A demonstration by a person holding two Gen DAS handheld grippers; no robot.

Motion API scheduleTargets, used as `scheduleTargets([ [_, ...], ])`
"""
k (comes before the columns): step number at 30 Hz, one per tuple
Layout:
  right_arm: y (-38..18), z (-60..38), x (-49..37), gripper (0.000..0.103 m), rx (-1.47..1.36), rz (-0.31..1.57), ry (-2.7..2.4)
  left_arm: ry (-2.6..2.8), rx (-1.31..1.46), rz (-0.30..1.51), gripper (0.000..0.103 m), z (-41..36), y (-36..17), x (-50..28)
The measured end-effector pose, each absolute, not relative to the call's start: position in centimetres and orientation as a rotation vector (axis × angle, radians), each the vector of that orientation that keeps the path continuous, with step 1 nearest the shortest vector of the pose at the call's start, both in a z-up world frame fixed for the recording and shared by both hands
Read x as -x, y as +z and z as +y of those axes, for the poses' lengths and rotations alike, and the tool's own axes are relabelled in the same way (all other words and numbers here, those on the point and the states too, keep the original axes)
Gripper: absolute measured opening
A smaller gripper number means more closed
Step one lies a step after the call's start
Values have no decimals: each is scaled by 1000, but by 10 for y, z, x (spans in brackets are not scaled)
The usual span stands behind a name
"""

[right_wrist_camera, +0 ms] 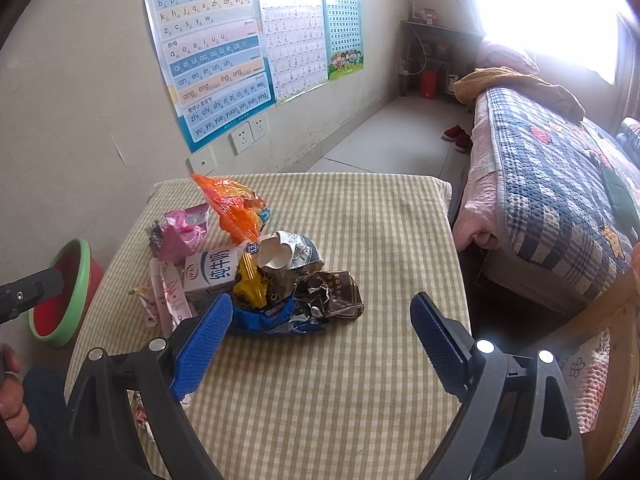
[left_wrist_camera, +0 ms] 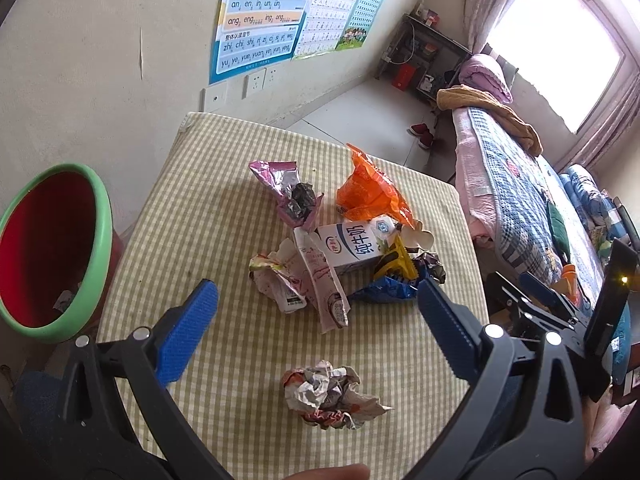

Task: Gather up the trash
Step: 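Move both open tools back to the remaining wrappers on the table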

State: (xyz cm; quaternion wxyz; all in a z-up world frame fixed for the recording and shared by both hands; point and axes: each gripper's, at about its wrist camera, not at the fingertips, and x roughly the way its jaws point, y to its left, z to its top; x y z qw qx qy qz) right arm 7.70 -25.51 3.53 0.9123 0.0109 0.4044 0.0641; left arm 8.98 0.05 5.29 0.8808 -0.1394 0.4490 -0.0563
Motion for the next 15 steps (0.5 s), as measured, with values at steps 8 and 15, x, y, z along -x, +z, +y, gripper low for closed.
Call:
scheduleTargets([
  [8, 5, -259, -106, 87, -23, 902, 124, -41, 294, 1015, 97, 10, 16, -114],
  [15, -19, -265, -125, 85, -34, 953, 115, -23, 323, 1098, 82, 16, -19, -132],
])
